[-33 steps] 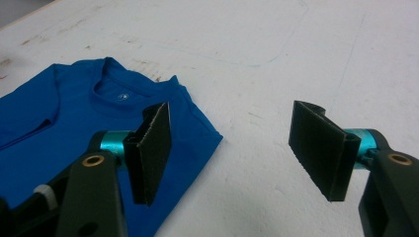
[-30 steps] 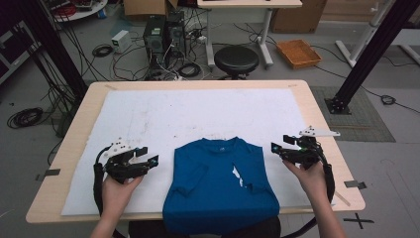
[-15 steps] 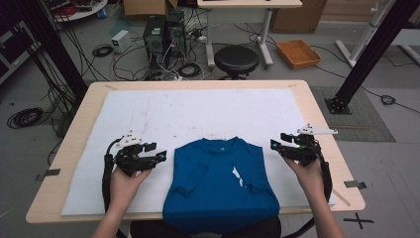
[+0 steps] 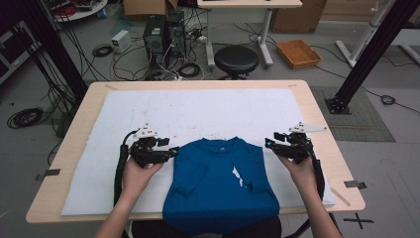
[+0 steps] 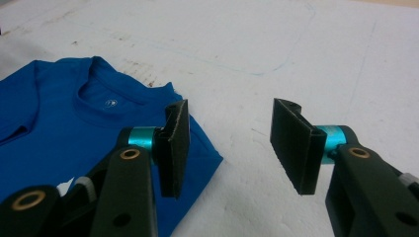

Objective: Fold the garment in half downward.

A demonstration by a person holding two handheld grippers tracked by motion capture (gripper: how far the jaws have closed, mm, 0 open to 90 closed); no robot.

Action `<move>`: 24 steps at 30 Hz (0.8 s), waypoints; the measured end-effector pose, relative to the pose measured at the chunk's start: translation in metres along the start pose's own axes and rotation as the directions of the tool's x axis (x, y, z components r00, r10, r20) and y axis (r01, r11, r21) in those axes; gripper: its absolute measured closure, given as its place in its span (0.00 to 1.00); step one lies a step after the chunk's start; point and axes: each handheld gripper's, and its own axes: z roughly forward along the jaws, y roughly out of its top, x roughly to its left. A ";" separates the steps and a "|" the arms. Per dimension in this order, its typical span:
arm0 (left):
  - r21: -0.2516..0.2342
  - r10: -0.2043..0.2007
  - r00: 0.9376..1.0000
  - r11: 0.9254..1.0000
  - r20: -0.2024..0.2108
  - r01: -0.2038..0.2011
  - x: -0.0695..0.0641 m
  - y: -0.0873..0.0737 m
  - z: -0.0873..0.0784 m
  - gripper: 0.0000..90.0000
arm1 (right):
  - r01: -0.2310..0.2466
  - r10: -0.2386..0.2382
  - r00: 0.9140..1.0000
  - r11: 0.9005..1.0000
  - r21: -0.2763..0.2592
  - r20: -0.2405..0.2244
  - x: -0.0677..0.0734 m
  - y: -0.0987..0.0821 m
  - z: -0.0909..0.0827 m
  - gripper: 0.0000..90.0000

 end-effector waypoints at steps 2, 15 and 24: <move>-0.005 0.002 1.000 1.000 0.012 -0.002 0.000 0.002 0.006 0.49 | 0.003 -0.003 1.000 1.000 0.009 -0.004 0.001 0.002 0.005 0.58; 0.062 -0.081 0.996 0.995 0.031 0.079 0.008 0.004 0.046 0.55 | 0.007 -0.004 1.000 0.989 0.147 -0.021 0.007 0.003 0.050 0.65; 0.148 -0.053 0.999 0.987 -0.014 0.054 0.009 0.000 0.052 0.65 | 0.034 -0.029 0.999 0.980 0.199 -0.027 0.012 -0.002 0.061 0.71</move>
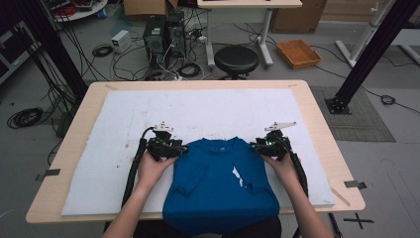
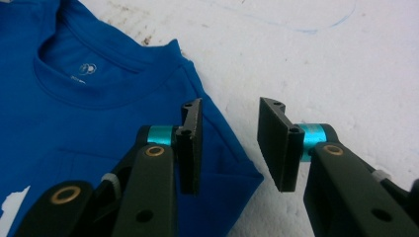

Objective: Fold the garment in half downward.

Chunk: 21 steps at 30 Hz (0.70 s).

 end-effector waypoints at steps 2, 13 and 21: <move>0.004 0.013 1.000 1.000 -0.022 -0.013 -0.002 0.000 0.001 0.67 | 0.005 -0.005 1.000 1.000 0.013 0.004 0.001 -0.001 0.002 0.73; 0.007 0.040 0.998 0.999 -0.048 -0.040 -0.005 0.000 -0.002 0.94 | 0.040 -0.040 0.999 0.999 0.007 0.026 0.002 -0.002 0.000 0.97; -0.018 -0.014 0.998 1.000 -0.055 0.013 0.000 0.003 -0.006 0.73 | 0.020 -0.019 0.999 0.999 -0.036 0.033 -0.003 -0.001 -0.005 0.85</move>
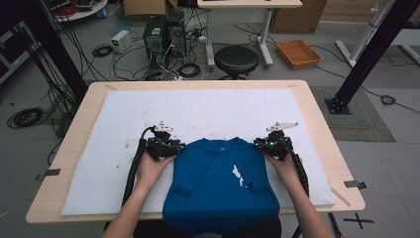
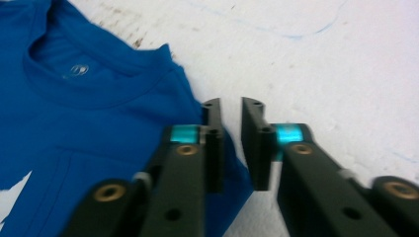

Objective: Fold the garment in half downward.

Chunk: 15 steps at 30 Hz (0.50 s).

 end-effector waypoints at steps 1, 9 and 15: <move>-0.016 0.005 1.000 1.000 0.007 -0.005 -0.001 0.001 0.001 0.72 | -0.007 0.007 1.000 1.000 -0.008 0.002 -0.001 0.000 -0.001 0.83; 0.035 0.055 0.998 0.998 0.037 -0.057 -0.012 0.017 0.022 0.72 | -0.002 0.001 0.999 1.000 -0.015 -0.034 0.002 0.014 0.007 0.75; 0.049 0.071 0.997 0.996 0.014 -0.071 -0.014 0.017 0.028 0.73 | 0.022 -0.020 0.998 0.999 0.024 -0.063 0.004 0.016 0.023 0.74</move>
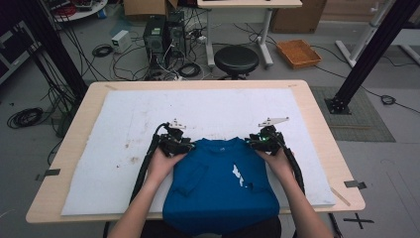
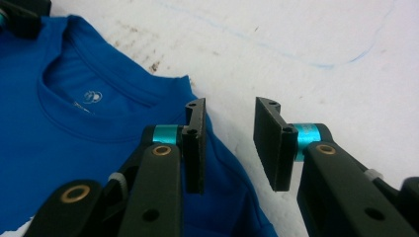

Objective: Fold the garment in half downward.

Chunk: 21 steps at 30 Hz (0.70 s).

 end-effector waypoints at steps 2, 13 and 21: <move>0.004 0.017 1.000 1.000 -0.011 -0.017 -0.001 0.000 0.000 0.74 | 0.003 -0.003 1.000 1.000 0.006 -0.006 0.000 0.000 0.002 0.74; 0.006 0.036 0.999 0.999 -0.012 -0.036 -0.004 0.000 0.000 0.97 | 0.056 -0.056 0.998 0.998 0.023 -0.002 0.005 0.000 0.004 0.98; -0.040 0.002 1.000 0.999 -0.021 -0.002 0.007 0.000 -0.003 0.98 | 0.029 -0.029 1.000 1.000 -0.001 -0.008 -0.001 0.007 0.005 0.99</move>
